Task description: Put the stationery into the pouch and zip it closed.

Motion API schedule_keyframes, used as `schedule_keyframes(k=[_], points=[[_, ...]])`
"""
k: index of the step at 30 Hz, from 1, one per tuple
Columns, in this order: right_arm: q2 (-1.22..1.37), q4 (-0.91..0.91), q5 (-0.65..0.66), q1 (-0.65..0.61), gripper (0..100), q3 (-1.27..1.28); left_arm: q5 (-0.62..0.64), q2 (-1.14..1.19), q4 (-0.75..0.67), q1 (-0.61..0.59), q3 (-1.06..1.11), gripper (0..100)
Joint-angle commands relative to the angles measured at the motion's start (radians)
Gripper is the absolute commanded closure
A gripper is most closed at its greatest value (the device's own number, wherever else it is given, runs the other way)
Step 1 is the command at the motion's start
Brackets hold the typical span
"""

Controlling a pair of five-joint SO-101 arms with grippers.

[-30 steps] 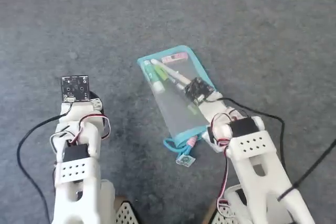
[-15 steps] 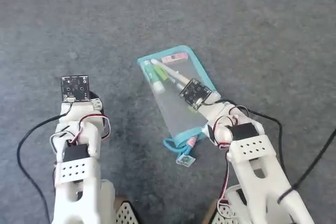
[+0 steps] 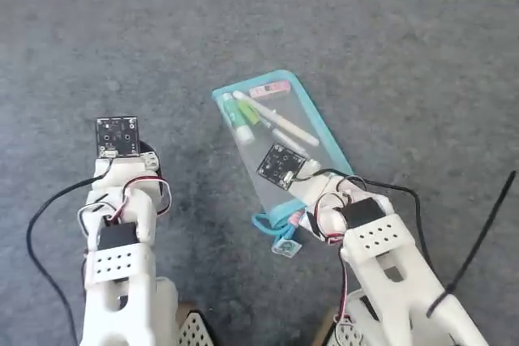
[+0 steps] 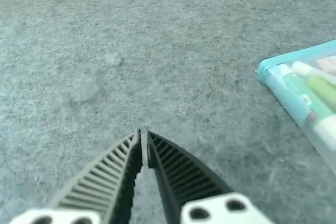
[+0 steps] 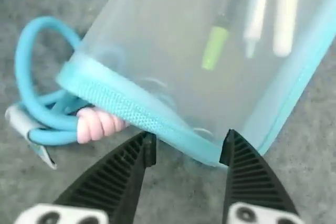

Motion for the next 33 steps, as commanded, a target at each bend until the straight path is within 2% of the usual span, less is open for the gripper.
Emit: schedule_keyframes(k=[1,10,16,20,25,28,33], points=[[0.105,-0.039,-0.044,-0.010,78.6,-0.121,0.011,-0.037,0.005,0.006,-0.027,98],[0.587,-0.031,-0.118,0.021,78.9,-0.632,0.011,-0.035,0.005,0.037,-0.010,98],[0.774,0.028,-0.181,0.051,78.9,-0.908,0.011,-0.035,0.005,0.037,-0.010,98],[0.723,0.140,-0.221,0.074,78.9,-0.934,0.011,-0.035,0.005,0.037,-0.010,98],[0.558,0.262,-0.336,0.101,78.9,-0.931,0.011,-0.035,0.005,0.038,-0.010,98],[0.512,0.272,-0.416,0.019,79.0,-0.908,0.011,-0.035,0.005,0.038,-0.010,98],[0.570,0.228,-0.425,-0.140,79.0,-0.838,0.011,-0.035,0.005,0.038,-0.008,98]])
